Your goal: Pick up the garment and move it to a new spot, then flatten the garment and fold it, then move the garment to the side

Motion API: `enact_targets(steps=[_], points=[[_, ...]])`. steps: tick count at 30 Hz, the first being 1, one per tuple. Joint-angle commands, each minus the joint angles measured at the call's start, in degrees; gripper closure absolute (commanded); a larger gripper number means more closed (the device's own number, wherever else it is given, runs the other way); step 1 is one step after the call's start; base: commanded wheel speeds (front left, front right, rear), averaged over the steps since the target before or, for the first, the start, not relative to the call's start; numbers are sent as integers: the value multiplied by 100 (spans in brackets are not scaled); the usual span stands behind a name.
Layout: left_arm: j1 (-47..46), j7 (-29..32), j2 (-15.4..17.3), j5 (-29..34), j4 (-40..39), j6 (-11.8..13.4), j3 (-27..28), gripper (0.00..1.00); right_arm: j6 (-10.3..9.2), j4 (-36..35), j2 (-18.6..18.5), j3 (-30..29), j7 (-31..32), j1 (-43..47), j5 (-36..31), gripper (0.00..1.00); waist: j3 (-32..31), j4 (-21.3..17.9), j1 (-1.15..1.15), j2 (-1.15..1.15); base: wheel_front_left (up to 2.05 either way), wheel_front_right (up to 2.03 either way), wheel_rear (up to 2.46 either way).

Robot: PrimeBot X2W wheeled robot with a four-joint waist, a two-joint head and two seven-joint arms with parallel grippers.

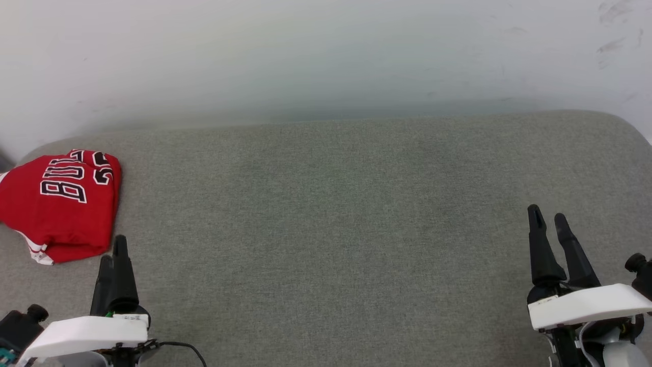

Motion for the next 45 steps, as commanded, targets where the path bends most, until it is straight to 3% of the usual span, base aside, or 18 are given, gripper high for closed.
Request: enact_targets(steps=[1,6,11,16,24,41,45], points=[[22,-57,19,255,-146,57,-50,0,10,-141,0,31,-45,-136,-236,0,4,-3,0,0,0,0,0],[97,-144,20,1284,-470,324,-492,0,10,-257,1,125,-133,-92,-947,0,17,-9,0,0,0,0,0],[157,-228,21,1933,-731,654,-819,0,10,-321,2,167,-216,-69,-1454,0,24,-12,0,0,0,0,0],[184,-309,32,2435,-967,487,-1124,0,11,-366,2,188,-296,-67,-1906,0,40,-20,-1,0,0,0,0],[277,-428,124,3047,-1093,470,-1382,0,11,-429,3,161,-420,-66,-2499,0,75,-30,-1,0,0,0,0],[361,-658,475,4093,-958,801,-2042,0,11,-359,5,202,-645,-32,-3557,0,134,-67,-1,0,0,0,0],[357,-708,526,4230,-942,852,-2174,0,7,-387,6,251,-699,-45,-3520,0,156,-87,-1,0,0,0,0]])
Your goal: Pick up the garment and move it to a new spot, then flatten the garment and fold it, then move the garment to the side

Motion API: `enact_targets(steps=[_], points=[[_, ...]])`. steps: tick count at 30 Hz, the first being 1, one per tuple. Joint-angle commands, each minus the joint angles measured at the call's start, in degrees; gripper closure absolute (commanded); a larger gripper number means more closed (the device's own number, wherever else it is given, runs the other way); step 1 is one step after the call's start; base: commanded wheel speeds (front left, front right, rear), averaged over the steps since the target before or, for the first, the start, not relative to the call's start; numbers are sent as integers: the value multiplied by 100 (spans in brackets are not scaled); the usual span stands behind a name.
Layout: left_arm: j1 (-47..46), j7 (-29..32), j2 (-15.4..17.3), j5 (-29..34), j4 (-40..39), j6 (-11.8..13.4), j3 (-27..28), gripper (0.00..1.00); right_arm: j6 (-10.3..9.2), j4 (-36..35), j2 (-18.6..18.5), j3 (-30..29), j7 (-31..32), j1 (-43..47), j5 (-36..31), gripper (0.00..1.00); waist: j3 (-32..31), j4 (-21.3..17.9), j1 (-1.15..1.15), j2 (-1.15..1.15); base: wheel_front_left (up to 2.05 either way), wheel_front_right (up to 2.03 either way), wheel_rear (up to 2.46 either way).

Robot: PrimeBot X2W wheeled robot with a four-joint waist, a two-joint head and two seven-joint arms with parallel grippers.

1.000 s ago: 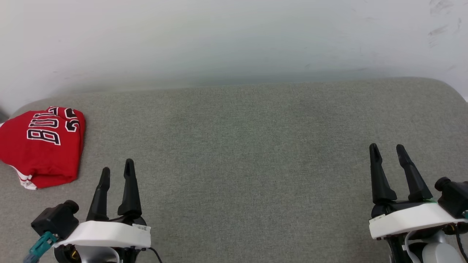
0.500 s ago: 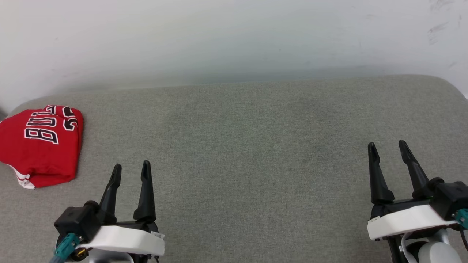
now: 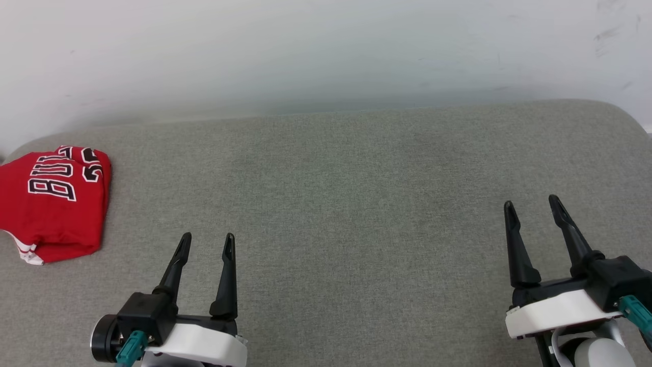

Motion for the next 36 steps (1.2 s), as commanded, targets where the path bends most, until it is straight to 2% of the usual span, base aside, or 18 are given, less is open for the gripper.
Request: enact_targets(steps=[1,12,16,20,31,36], points=[[12,-45,28,84,-37,24,-27,0,-2,-66,8,29,-50,-52,14,0,9,-7,-1,0,0,0,0],[108,-166,-234,128,-74,-319,369,0,-2,-48,9,42,-165,-54,329,0,20,-33,-1,0,0,0,0],[178,-209,-363,205,7,-602,606,0,-2,54,9,42,-214,-6,469,0,6,-40,-1,0,0,0,0],[224,-250,-422,353,91,-782,735,0,-2,221,10,95,-253,21,549,0,-19,-46,-1,0,0,0,0],[289,-364,-473,725,416,-929,800,0,-2,374,11,216,-363,28,310,0,-27,-64,-1,0,0,0,0],[260,-361,-475,654,459,-955,772,0,-2,409,11,222,-361,48,379,0,-35,-28,-1,0,0,0,0]])
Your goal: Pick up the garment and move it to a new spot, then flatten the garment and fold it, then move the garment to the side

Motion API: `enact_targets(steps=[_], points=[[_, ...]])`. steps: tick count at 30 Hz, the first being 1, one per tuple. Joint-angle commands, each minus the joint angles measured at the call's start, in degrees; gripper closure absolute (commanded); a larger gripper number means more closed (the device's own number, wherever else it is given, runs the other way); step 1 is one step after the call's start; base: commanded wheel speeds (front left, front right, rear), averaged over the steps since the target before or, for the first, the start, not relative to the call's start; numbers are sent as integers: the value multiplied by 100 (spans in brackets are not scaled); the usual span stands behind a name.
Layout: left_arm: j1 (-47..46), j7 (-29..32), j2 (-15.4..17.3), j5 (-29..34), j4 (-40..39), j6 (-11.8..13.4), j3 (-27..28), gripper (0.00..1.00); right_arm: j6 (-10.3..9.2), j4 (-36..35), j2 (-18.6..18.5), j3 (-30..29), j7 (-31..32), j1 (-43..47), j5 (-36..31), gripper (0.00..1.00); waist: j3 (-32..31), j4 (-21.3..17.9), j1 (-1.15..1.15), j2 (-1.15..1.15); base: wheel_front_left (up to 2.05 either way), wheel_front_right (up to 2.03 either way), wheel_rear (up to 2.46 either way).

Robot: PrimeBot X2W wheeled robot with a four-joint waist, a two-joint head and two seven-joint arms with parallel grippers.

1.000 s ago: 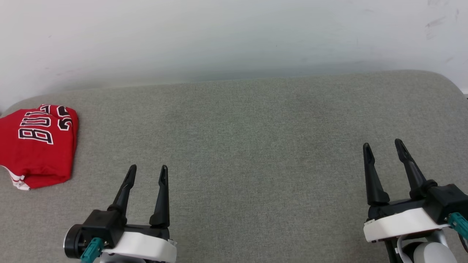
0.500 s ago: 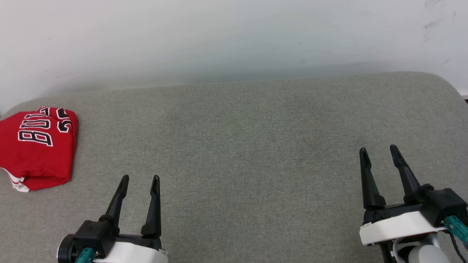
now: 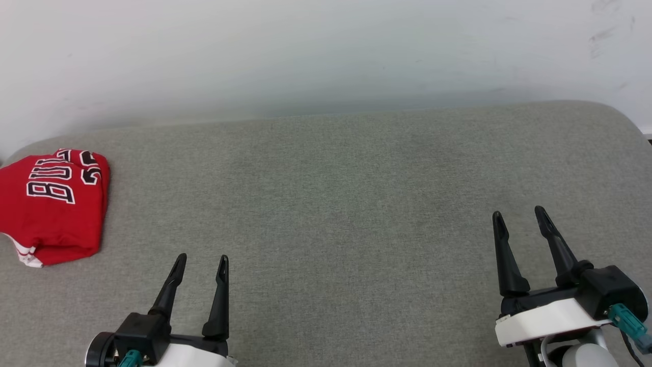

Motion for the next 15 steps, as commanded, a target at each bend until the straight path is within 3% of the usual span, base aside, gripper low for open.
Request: enact_targets(steps=[1,15], points=[[-4,-18,-9,-13,3,-22,1,0,-2,6,13,7,-14,38,5,0,-4,20,0,0,0,0,0],[84,-17,-8,-174,74,4,210,0,-2,-5,13,260,-14,187,19,0,-101,877,0,0,0,0,0]])
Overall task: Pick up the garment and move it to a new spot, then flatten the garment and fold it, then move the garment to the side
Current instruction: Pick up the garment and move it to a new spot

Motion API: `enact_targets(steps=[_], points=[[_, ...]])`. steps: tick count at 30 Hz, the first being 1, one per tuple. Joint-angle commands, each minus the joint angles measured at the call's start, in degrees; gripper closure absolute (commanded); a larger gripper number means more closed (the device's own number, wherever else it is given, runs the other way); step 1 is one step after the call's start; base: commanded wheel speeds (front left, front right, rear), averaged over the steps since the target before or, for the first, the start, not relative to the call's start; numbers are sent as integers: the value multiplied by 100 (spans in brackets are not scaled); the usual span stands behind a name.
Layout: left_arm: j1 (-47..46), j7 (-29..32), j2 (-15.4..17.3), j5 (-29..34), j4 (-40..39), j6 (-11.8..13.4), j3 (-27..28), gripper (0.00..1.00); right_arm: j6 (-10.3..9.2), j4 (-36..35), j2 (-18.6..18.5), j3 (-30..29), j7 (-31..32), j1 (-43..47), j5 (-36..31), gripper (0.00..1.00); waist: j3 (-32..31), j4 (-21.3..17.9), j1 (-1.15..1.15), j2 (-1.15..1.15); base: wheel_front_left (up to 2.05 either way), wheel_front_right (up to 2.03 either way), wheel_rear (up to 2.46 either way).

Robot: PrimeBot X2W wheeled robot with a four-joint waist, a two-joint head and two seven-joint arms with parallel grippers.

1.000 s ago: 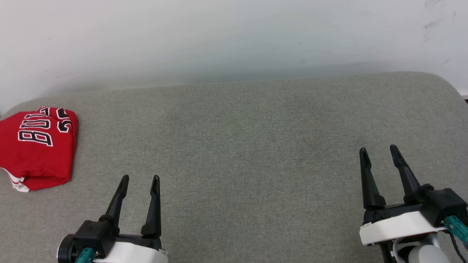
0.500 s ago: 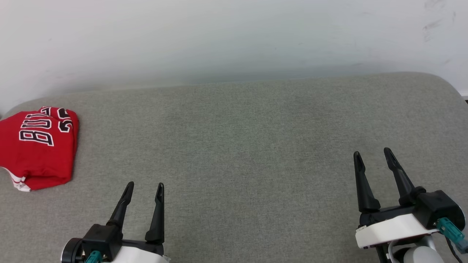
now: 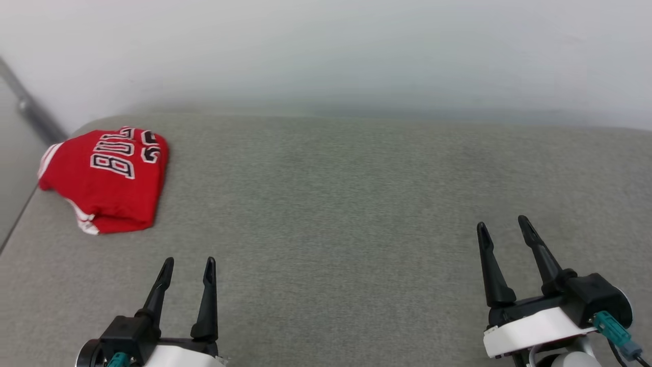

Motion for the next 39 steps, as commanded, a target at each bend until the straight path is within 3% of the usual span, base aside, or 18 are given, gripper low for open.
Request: enact_targets(steps=[1,10,20,39], points=[[86,-16,-4,45,15,-7,16,0,-2,-1,13,23,-14,70,-11,0,-33,203,0,0,0,0,0],[186,-16,-6,94,-49,-16,47,0,-2,23,13,203,-14,114,2,0,-104,895,0,0,0,0,0],[256,-16,-5,157,-216,-33,90,0,-2,17,13,435,-14,154,-3,0,-132,1403,0,0,0,0,0],[295,-16,-7,-84,-138,-45,140,0,-2,31,13,406,-14,128,84,0,-133,1467,0,0,0,0,0]])
